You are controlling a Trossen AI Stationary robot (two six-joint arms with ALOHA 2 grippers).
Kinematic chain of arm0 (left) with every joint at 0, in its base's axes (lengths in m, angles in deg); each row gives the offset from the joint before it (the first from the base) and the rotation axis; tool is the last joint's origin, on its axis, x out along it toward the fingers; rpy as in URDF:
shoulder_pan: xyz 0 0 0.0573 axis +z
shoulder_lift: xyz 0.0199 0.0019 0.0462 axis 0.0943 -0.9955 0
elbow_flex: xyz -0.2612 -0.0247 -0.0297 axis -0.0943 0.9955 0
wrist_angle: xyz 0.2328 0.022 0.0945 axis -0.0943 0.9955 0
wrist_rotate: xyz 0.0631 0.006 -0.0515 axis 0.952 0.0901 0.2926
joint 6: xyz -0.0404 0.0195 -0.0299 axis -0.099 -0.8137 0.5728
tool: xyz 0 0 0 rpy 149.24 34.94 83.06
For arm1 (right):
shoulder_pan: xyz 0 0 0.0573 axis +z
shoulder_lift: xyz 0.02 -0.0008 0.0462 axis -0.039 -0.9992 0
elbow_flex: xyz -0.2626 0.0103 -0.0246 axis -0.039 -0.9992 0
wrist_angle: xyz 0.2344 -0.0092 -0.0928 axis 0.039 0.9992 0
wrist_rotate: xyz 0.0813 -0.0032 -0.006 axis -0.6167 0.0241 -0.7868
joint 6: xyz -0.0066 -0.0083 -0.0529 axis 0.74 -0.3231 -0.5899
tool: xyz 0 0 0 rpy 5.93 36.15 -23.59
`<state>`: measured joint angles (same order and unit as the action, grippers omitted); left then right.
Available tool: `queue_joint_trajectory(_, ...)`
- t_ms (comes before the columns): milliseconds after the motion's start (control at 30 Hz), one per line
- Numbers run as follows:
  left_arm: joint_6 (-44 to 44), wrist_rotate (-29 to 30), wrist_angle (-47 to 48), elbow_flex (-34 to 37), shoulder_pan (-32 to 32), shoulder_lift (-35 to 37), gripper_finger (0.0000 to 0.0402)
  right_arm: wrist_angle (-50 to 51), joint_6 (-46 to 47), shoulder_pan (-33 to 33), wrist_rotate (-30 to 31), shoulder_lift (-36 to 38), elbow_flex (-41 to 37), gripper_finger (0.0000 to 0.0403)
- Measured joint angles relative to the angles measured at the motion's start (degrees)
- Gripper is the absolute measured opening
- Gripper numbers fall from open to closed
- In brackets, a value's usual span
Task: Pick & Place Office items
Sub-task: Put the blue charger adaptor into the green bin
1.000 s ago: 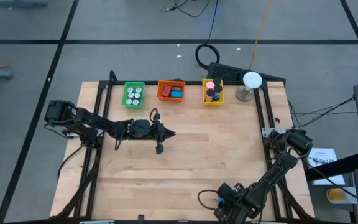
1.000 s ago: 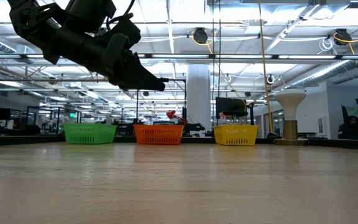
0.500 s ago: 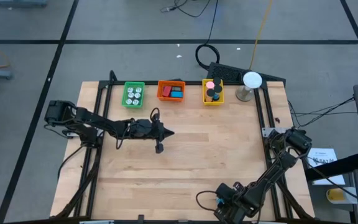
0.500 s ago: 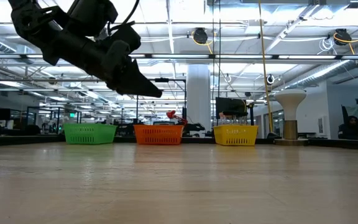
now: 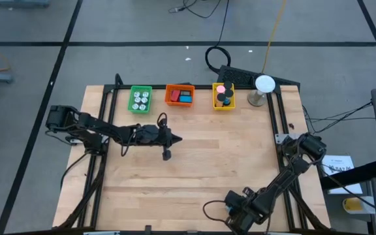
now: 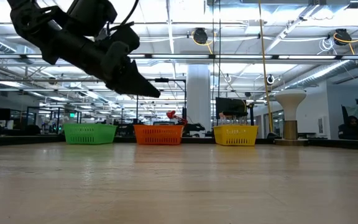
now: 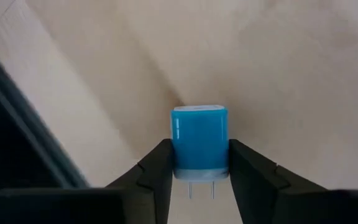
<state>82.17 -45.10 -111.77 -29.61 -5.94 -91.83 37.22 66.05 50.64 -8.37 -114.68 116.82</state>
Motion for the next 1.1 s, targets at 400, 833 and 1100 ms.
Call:
queue_joint_trajectory(400, 2.8, 0.8, -19.2, 12.7, 0.0, 0.0, 0.0005, 5.4, -36.8, -21.0, 1.8, 4.5, 0.0, 0.0127)
queue_joint_trajectory(833, 3.2, 0.9, -23.0, 15.8, -0.9, 0.0, 0.0004, -13.1, -76.6, -44.4, -4.1, -1.5, -0.1, 0.0126)
queue_joint_trajectory(1100, 7.6, -2.6, -22.8, 15.5, -1.3, 0.0, 0.0029, -17.0, -78.4, -43.1, -2.5, -2.9, 0.0, 0.0159)
